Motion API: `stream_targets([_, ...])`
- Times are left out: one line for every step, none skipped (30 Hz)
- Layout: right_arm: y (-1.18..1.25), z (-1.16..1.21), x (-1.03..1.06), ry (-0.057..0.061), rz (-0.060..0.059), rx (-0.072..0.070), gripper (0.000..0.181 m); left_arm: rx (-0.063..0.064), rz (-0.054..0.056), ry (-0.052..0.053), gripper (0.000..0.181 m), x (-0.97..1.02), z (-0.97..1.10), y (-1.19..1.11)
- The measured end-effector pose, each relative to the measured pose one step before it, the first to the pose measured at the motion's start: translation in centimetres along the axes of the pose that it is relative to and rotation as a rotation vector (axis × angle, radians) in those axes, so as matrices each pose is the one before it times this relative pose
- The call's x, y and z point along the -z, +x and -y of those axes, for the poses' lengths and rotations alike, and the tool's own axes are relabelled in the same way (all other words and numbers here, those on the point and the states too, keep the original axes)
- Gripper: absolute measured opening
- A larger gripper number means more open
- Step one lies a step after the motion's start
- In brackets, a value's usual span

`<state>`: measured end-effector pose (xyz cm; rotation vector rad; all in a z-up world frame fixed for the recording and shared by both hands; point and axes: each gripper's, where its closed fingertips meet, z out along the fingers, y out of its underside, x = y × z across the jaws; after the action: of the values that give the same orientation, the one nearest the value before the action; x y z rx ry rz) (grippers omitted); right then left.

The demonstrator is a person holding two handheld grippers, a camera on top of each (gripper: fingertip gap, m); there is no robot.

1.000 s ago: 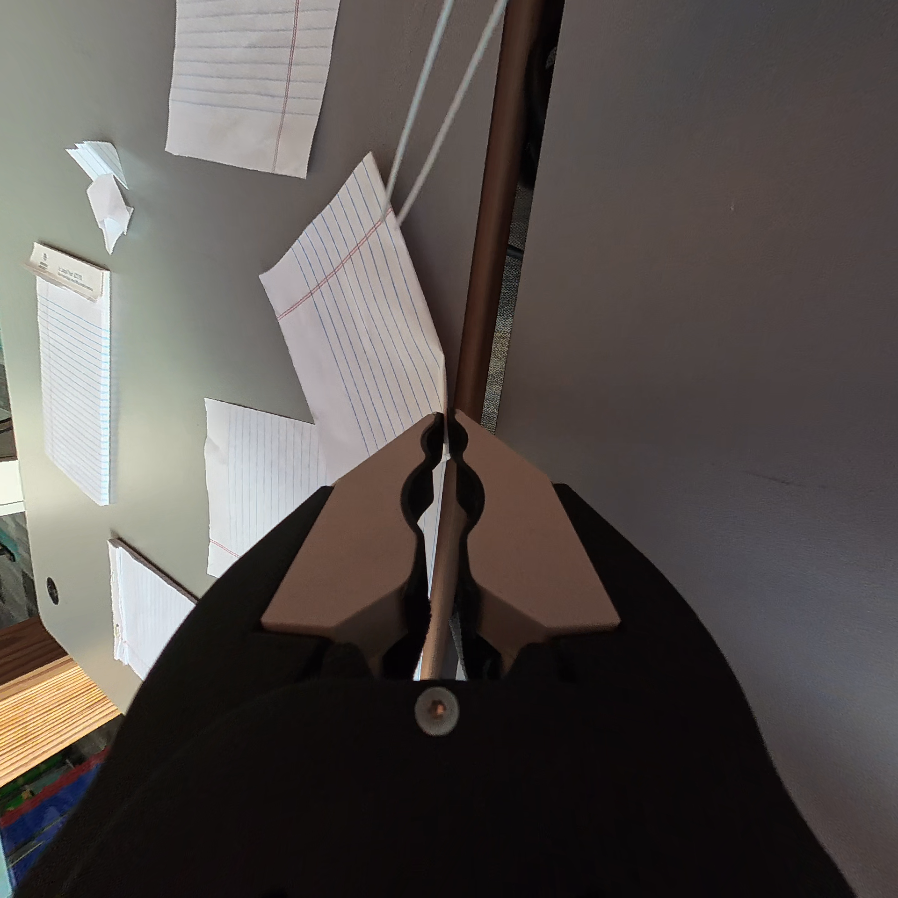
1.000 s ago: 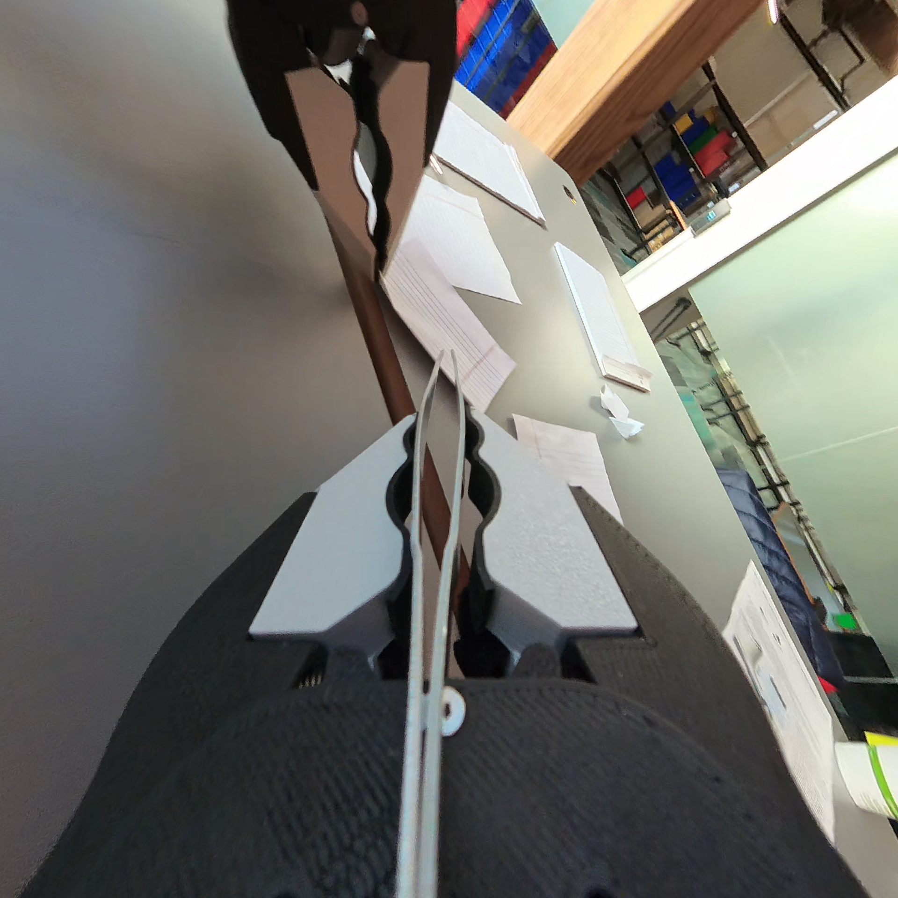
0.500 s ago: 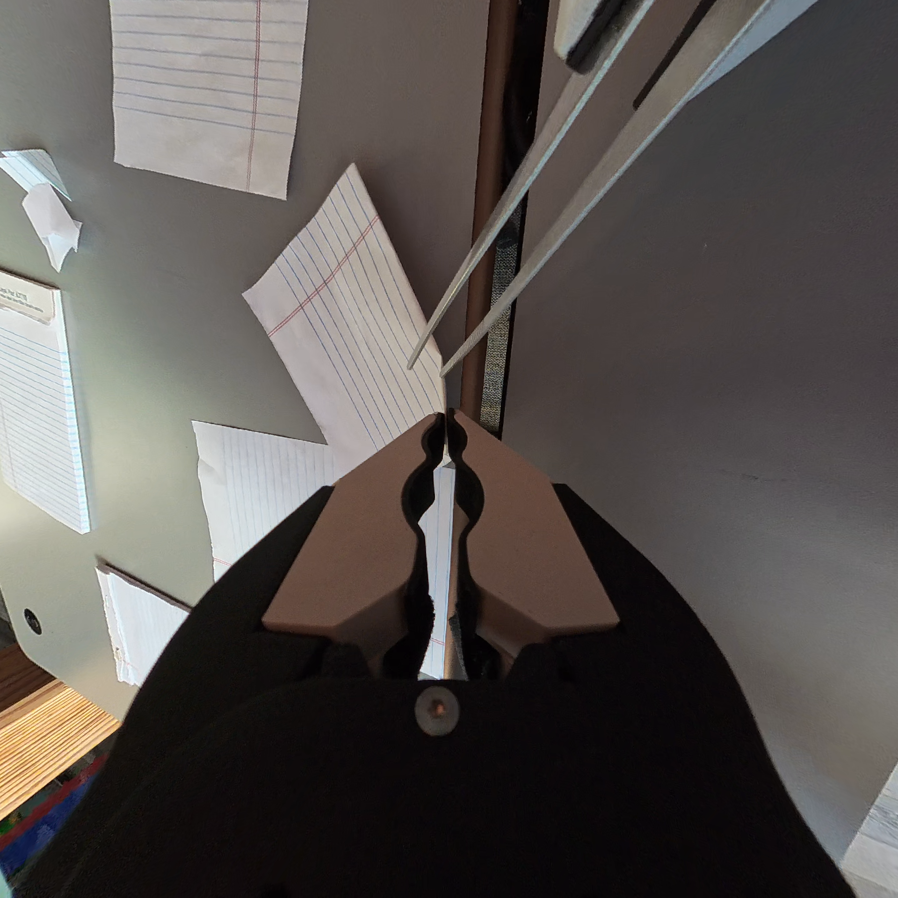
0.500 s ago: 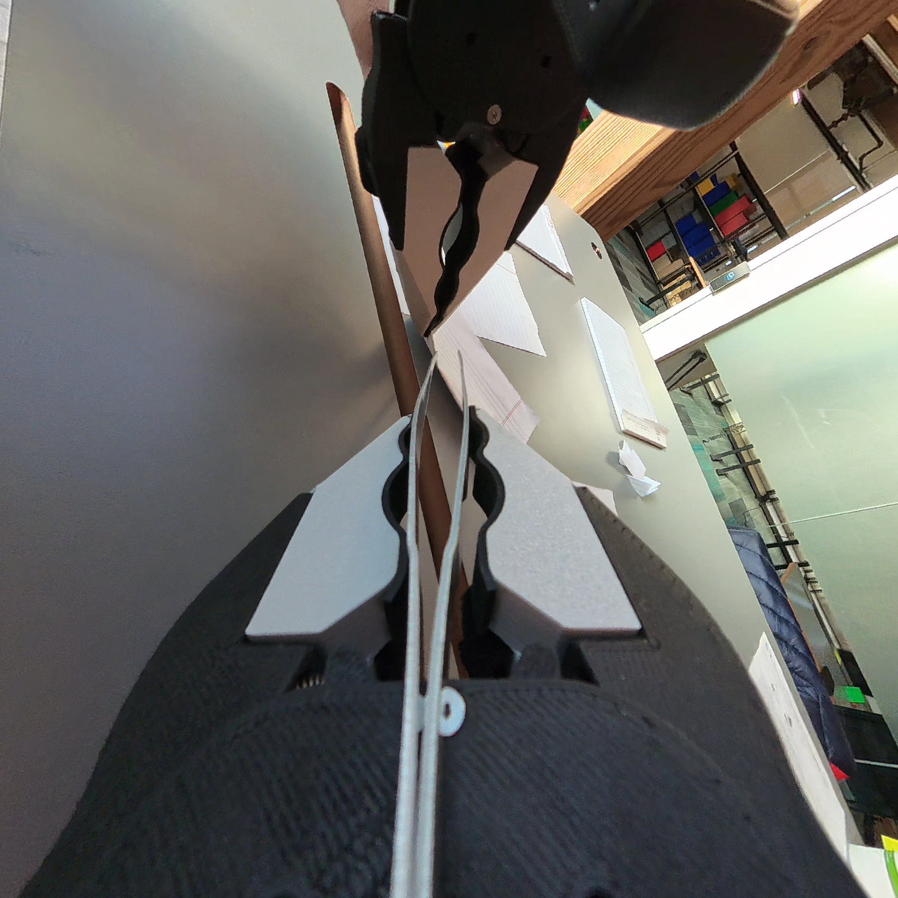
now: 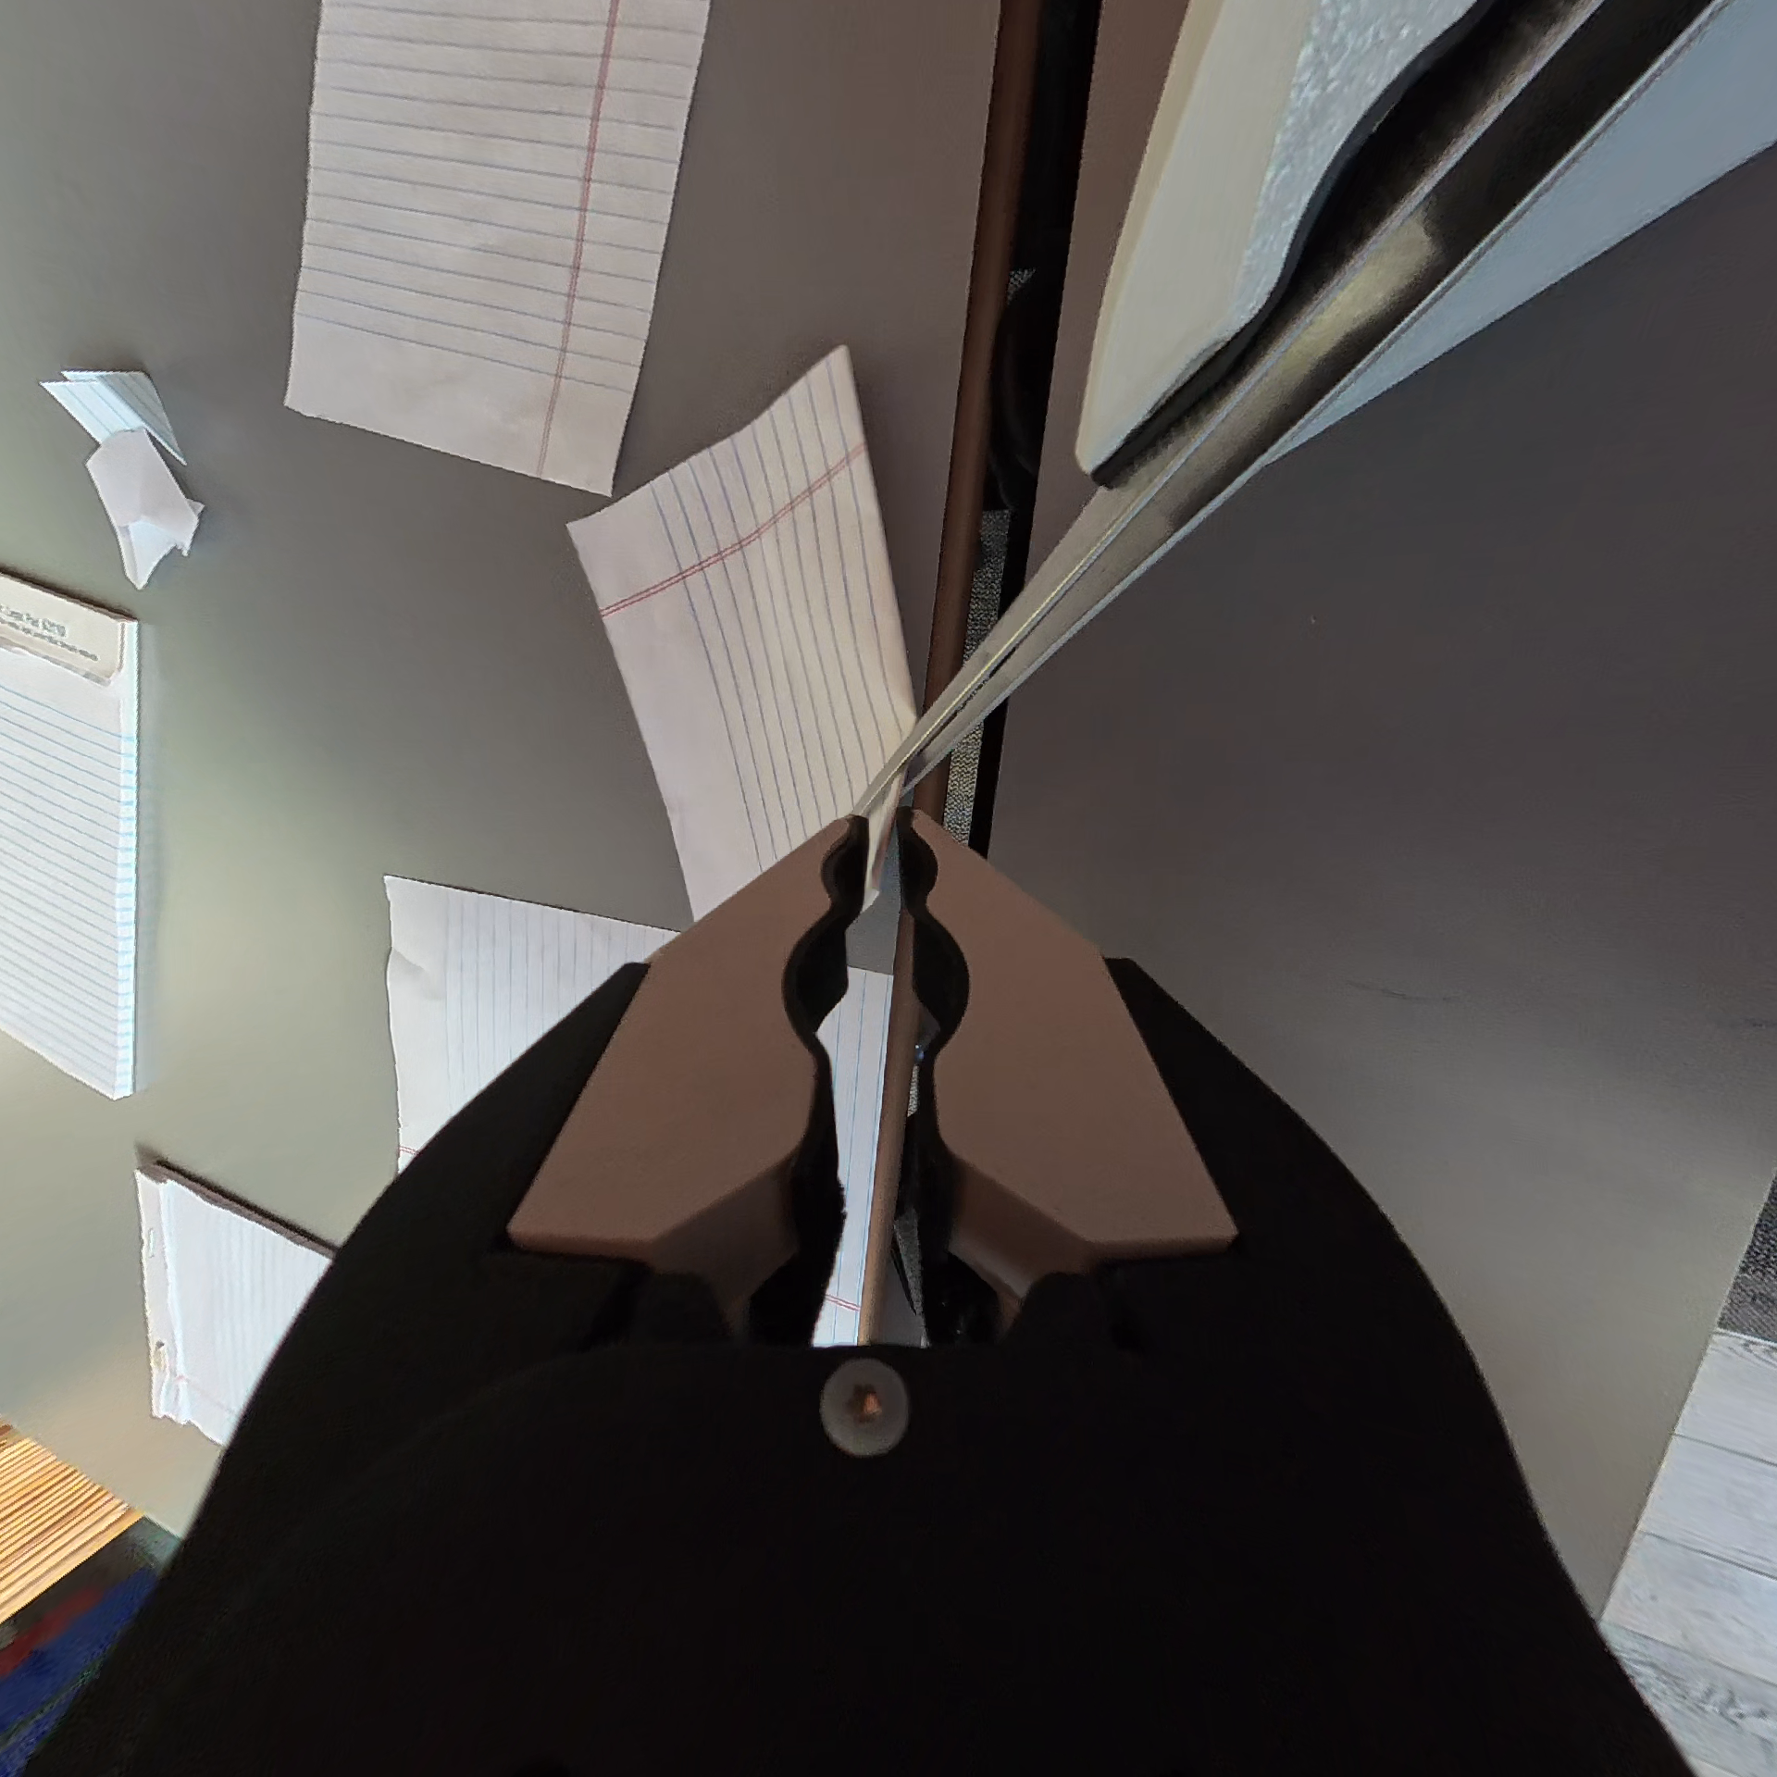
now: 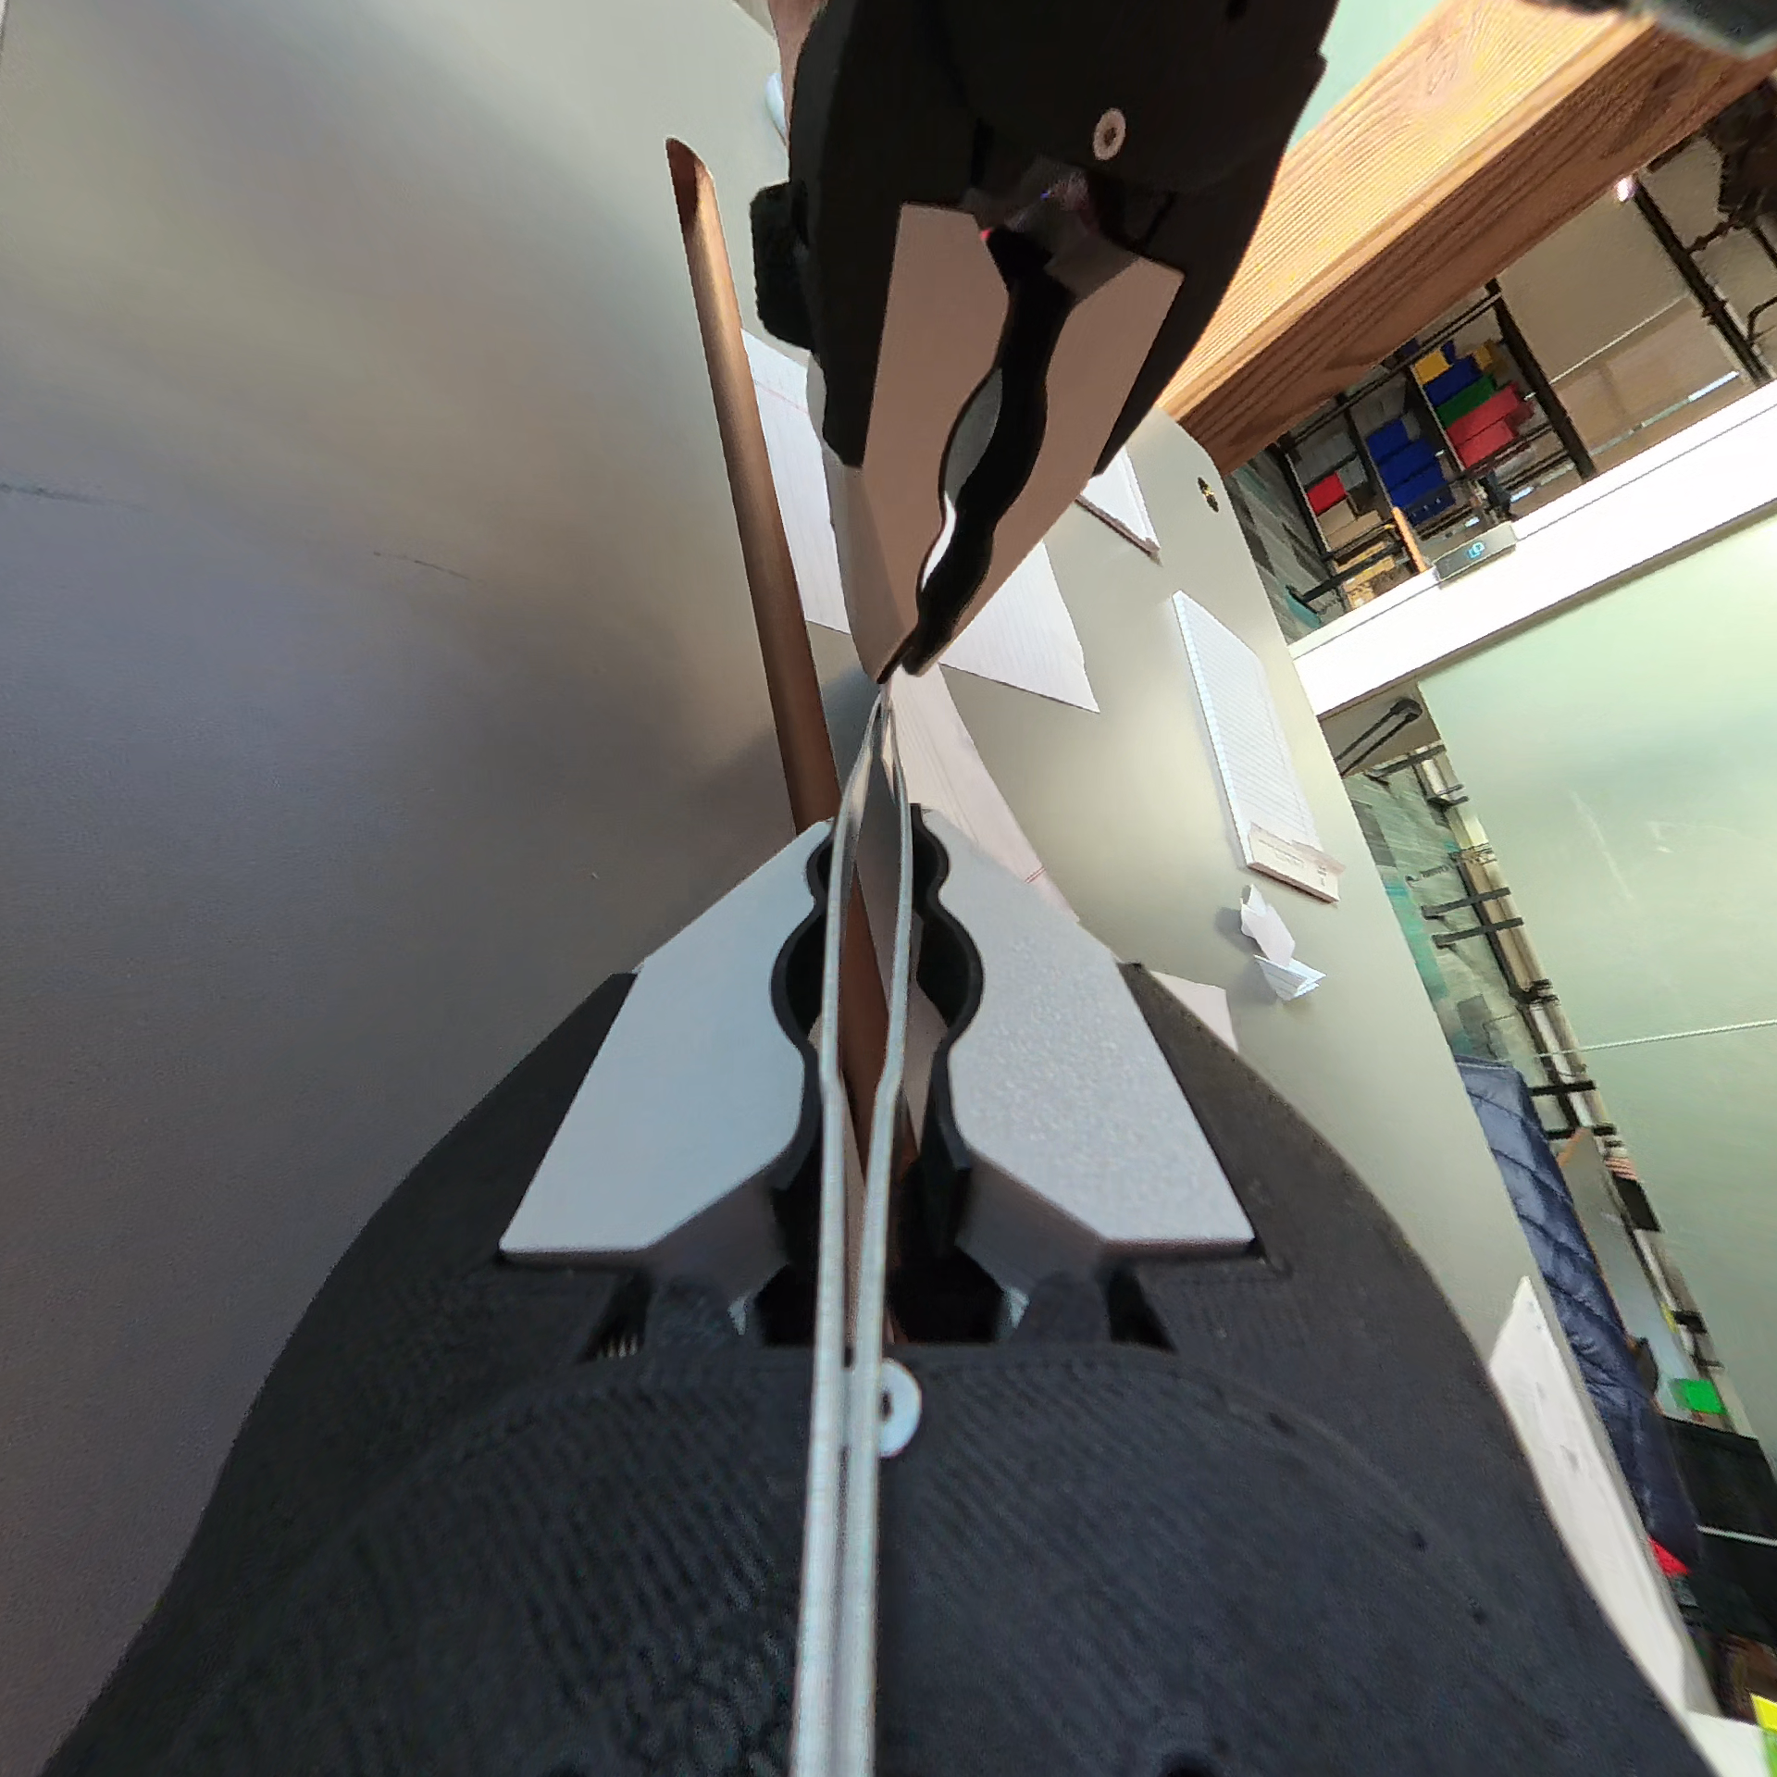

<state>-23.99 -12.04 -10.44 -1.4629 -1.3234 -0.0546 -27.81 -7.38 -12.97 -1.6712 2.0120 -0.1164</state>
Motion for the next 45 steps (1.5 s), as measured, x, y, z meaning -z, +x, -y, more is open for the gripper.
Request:
stream_targets([0.099, -0.065, 0.171, 0.0126, 0.0084, -0.0387, 0.009, 0.0188, 0.0095, 0.0148, 0.012, 0.406, 0.012, -0.264])
stream_targets([0.258, -0.136, 0.270, 0.0172, -0.0002, -0.0435, 0.009, 0.0227, 0.0089, 0.0218, 0.022, 0.539, -0.031, -0.326])
stream_targets([0.260, -0.173, 0.378, 0.0215, 0.0047, -0.0473, 0.010, 0.0219, 0.0036, 0.0277, 0.029, 0.607, -0.085, -0.308])
stream_targets([0.193, -0.135, 0.462, 0.0297, 0.0136, -0.0527, 0.010, 0.0145, -0.0021, 0.0309, 0.037, 0.628, -0.137, -0.209])
stream_targets([0.073, 0.071, 0.554, 0.0477, 0.0237, -0.0492, 0.009, 0.0029, -0.0027, 0.0268, 0.043, 0.551, -0.258, -0.140])
stream_targets([-0.023, 0.179, 0.603, 0.0582, 0.0315, -0.0453, 0.009, -0.0066, 0.0069, 0.0178, 0.047, 0.395, -0.381, -0.201])
stream_targets([-0.121, 0.072, 0.568, 0.0493, 0.0411, -0.0449, 0.009, -0.0153, 0.0090, 0.0088, 0.051, 0.188, -0.416, -0.131])
stream_targets([-0.174, -0.052, 0.501, 0.0335, 0.0458, -0.0412, 0.009, -0.0219, 0.0037, 0.0008, 0.055, -0.036, -0.385, 0.055])
stream_targets([0.106, -0.074, 0.470, 0.0218, 0.0227, -0.0277, 0.009, -0.0242, -0.0054, -0.0063, 0.057, -0.257, -0.345, 0.279])
stream_targets([0.215, 0.032, 0.419, 0.0209, 0.0127, -0.0100, 0.009, -0.0221, -0.0202, -0.0113, 0.058, -0.460, -0.306, 0.574])
stream_targets([0.124, 0.077, 0.344, 0.0170, 0.0190, -0.0069, 0.009, -0.0156, -0.0260, -0.0105, 0.057, -0.606, -0.201, 0.670])
stream_targets([0.120, 0.020, 0.248, 0.0064, 0.0204, -0.0094, 0.009, -0.0142, -0.0122, -0.0041, 0.055, -0.647, -0.063, 0.446])
stream_targets([0.064, 0.000, 0.158, 0.0008, 0.0243, -0.0075, 0.009, -0.0190, 0.0091, 0.0061, 0.053, -0.634, 0.112, 0.113])
stream_targets([0.167, -0.054, 0.122, -0.0018, 0.0144, -0.0009, 0.009, -0.0221, 0.0220, 0.0166, 0.046, -0.570, 0.251, -0.087])
stream_targets([0.166, -0.081, 0.084, -0.0009, 0.0130, -0.0005, 0.009, -0.0225, 0.0357, 0.0235, 0.039, -0.492, 0.318, -0.319])
stream_targets([0.122, -0.133, 0.060, -0.0026, 0.0172, -0.0091, 0.010, -0.0220, 0.0424, 0.0291, 0.029, -0.383, 0.376, -0.425])
stream_targets([0.251, -0.137, 0.069, -0.0011, 0.0055, -0.0097, 0.010, -0.0260, 0.0288, 0.0268, 0.014, -0.276, 0.338, -0.231])
stream_targets([0.260, -0.141, 0.099, -0.0005, 0.0029, -0.0125, 0.011, -0.0320, 0.0247, 0.0119, 0.000, -0.196, 0.185, -0.168])
stream_targets([0.286, -0.129, 0.132, -0.0035, -0.0014, -0.0187, 0.012, -0.0329, 0.0258, -0.0068, 0.000, -0.135, -0.026, -0.182])
stream_targets([0.422, -0.159, 0.163, -0.0112, -0.0151, -0.0151, 0.015, -0.0273, 0.0117, -0.0204, 0.000, -0.070, -0.157, -0.007])
stream_targets([0.323, -0.304, 0.198, -0.0222, -0.0161, 0.0069, 0.016, -0.0195, 0.0030, -0.0232, 0.000, 0.022, -0.189, 0.091])
stream_targets([0.326, -0.415, 0.201, -0.0304, -0.0243, 0.0261, 0.017, -0.0133, 0.0053, -0.0170, 0.000, 0.117, -0.108, 0.033])
stream_targets([0.361, -0.471, 0.166, -0.0338, -0.0293, 0.0309, 0.018, -0.0069, 0.0027, -0.0088, 0.000, 0.154, -0.037, 0.058])
stream_targets([0.155, -0.329, 0.066, -0.0231, -0.0156, 0.0246, 0.019, 0.0024, -0.0058, -0.0085, 0.000, 0.118, -0.081, 0.122])
stream_targets([-0.042, -0.218, -0.039, -0.0160, -0.0030, 0.0166, 0.019, 0.0102, -0.0112, -0.0200, 0.000, 0.029, -0.263, 0.135])
stream_targets([-0.074, -0.077, -0.120, -0.0132, -0.0060, 0.0196, 0.019, 0.0100, -0.0097, -0.0259, 0.000, -0.026, -0.334, 0.080])
stream_targets([-0.132, 0.220, -0.171, -0.0006, -0.0094, 0.0280, 0.019, 0.0051, -0.0053, -0.0212, 0.000, -0.028, -0.267, 0.019])
stream_targets([-0.349, 0.383, -0.215, 0.0004, -0.0001, 0.0273, 0.019, 0.0022, -0.0014, -0.0190, 0.000, -0.012, -0.203, -0.016])
stream_targets([-0.335, 0.328, -0.290, -0.0083, -0.0023, 0.0302, 0.019, 0.0006, -0.0008, -0.0164, 0.000, 0.012, -0.124, -0.027])
stream_targets([-0.030, -0.003, -0.351, -0.0266, -0.0219, 0.0396, 0.019, 0.0011, -0.0012, -0.0089, 0.000, 0.059, -0.016, -0.009])
stream_targets([0.204, -0.333, -0.337, -0.0419, -0.0345, 0.0453, 0.019, 0.0042, -0.0028, -0.0048, 0.000, 0.089, 0.061, 0.019])
stream_targets([0.085, -0.372, -0.313, -0.0336, -0.0230, 0.0414, 0.018, 0.0061, -0.0050, -0.0073, 0.000, 0.084, 0.005, 0.039])
stream_targets([-0.112, -0.305, -0.255, -0.0215, -0.0050, 0.0191, 0.016, 0.0049, -0.0044, -0.0095, 0.000, 0.107, -0.041, 0.039])
stream_targets([-0.354, -0.054, -0.165, 0.0005, 0.0200, -0.0119, 0.012, 0.0024, -0.0032, -0.0091, 0.000, 0.121, -0.069, 0.028])
stream_targets([-0.191, 0.105, -0.065, 0.0160, 0.0154, -0.0296, 0.012, 0.0004, 0.0010, -0.0077, 0.000, 0.171, -0.079, -0.011])
stream_targets([-0.083, 0.022, 0.044, 0.0182, 0.0107, -0.0213, 0.011, 0.0006, 0.0067, 0.0017, 0.000, 0.228, -0.007, -0.075])
stream_targets([0.025, 0.006, 0.133, 0.0197, 0.0051, -0.0167, 0.011, 0.0050, 0.0013, 0.0166, 0.000, 0.304, 0.132, 0.008])
stream_targets([0.137, 0.034, 0.215, 0.0223, 0.0014, -0.0207, 0.010, 0.0134, -0.0091, 0.0189, 0.005, 0.312, 0.047, 0.116])
stream_targets([0.202, 0.055, 0.275, 0.0218, 0.0009, -0.0199, 0.010, 0.0220, -0.0125, 0.0114, 0.016, 0.240, -0.190, 0.068])
stream_targets([0.230, 0.134, 0.333, 0.0243, -0.0006, -0.0133, 0.010, 0.0276, -0.0144, 0.0108, 0.028, 0.167, -0.348, -0.007])
stream_targets([0.263, 0.221, 0.364, 0.0267, -0.0018, -0.0130, 0.009, 0.0315, -0.0154, 0.0171, 0.038, 0.130, -0.410, -0.089])
stream_targets([0.220, 0.288, 0.335, 0.0297, 0.0034, -0.0203, 0.010, 0.0357, -0.0148, 0.0264, 0.044, 0.112, -0.314, -0.179])
stream_targets([0.218, 0.284, 0.292, 0.0298, 0.0047, -0.0268, 0.010, 0.0382, -0.0137, 0.0393, 0.044, 0.096, -0.067, -0.250])
stream_targets([0.217, 0.219, 0.214, 0.0273, 0.0056, -0.0284, 0.009, 0.0357, -0.0100, 0.0506, 0.046, 0.086, 0.271, -0.296])
stream_targets([0.240, 0.106, 0.108, 0.0218, 0.0023, -0.0222, 0.009, 0.0291, -0.0033, 0.0532, 0.045, 0.038, 0.491, -0.343])
